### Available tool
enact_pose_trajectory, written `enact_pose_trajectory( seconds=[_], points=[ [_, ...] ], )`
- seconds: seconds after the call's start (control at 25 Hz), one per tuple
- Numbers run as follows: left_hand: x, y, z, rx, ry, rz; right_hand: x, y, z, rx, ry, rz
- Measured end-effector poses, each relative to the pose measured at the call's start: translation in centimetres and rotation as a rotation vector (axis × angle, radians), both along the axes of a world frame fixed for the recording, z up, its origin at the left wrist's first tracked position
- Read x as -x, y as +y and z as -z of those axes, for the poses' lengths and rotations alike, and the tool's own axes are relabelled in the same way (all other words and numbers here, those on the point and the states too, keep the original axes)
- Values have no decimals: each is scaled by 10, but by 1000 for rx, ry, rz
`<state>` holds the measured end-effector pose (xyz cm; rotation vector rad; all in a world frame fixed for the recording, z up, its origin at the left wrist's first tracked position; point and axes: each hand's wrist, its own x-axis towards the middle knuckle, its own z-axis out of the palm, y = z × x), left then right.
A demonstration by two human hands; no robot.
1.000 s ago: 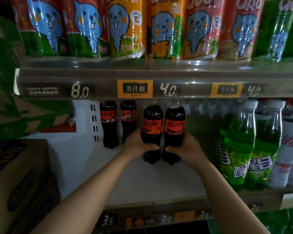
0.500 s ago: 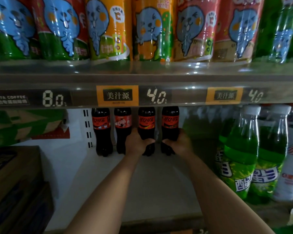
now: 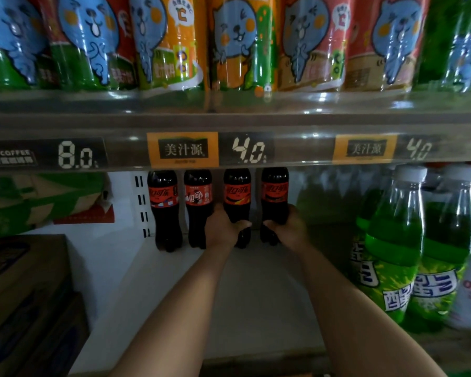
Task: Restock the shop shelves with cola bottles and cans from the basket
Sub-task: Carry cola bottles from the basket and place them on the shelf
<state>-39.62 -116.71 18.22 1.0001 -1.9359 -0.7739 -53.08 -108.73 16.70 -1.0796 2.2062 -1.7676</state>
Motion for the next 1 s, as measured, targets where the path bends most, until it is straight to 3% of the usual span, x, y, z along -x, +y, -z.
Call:
enact_pose_trajectory(
  seconds=[0.48,0.72,0.84,1.0],
  points=[
    [1,1,-1,-43,-25,29,-17,4,-10,50,-150,-28],
    [-31,23,-8,11,-32,-19,-57,25,-20,198,-117,149],
    [-51,45,-8,-17,153,-11,-86,34,-16,335,-173,215],
    [-85,89,-5,-69,424,-31,-131,64,-18,333,-305,32]
  ],
)
